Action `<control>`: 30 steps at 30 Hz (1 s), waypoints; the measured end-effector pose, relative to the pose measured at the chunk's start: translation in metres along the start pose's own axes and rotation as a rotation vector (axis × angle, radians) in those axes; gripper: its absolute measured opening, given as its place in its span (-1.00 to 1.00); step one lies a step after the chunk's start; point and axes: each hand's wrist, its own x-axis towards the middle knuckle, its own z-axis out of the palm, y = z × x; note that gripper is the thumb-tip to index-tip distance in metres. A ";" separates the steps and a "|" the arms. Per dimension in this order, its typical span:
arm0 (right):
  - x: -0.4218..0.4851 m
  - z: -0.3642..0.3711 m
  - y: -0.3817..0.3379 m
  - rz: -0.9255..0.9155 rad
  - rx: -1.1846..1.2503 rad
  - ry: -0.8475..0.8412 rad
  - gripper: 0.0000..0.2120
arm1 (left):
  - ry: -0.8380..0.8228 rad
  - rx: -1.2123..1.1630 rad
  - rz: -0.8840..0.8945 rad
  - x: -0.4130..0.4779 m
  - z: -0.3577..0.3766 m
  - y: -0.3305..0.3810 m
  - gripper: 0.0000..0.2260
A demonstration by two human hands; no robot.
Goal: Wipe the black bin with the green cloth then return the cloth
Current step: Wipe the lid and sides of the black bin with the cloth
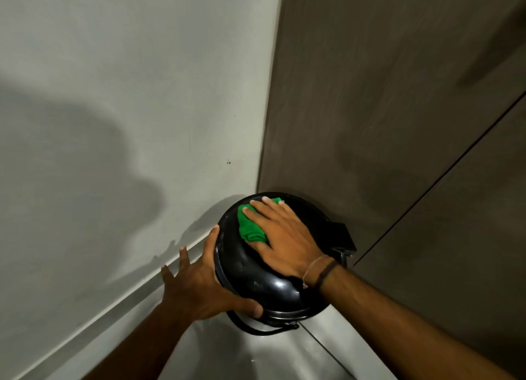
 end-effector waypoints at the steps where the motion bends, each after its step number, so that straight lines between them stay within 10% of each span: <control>1: 0.007 0.001 -0.002 -0.040 -0.026 -0.014 -0.36 | 0.014 -0.013 0.009 -0.001 0.001 0.000 0.68; 30: -0.038 -0.009 -0.017 -0.622 -0.215 -0.197 -0.36 | 0.075 0.026 0.091 0.007 0.012 -0.011 0.38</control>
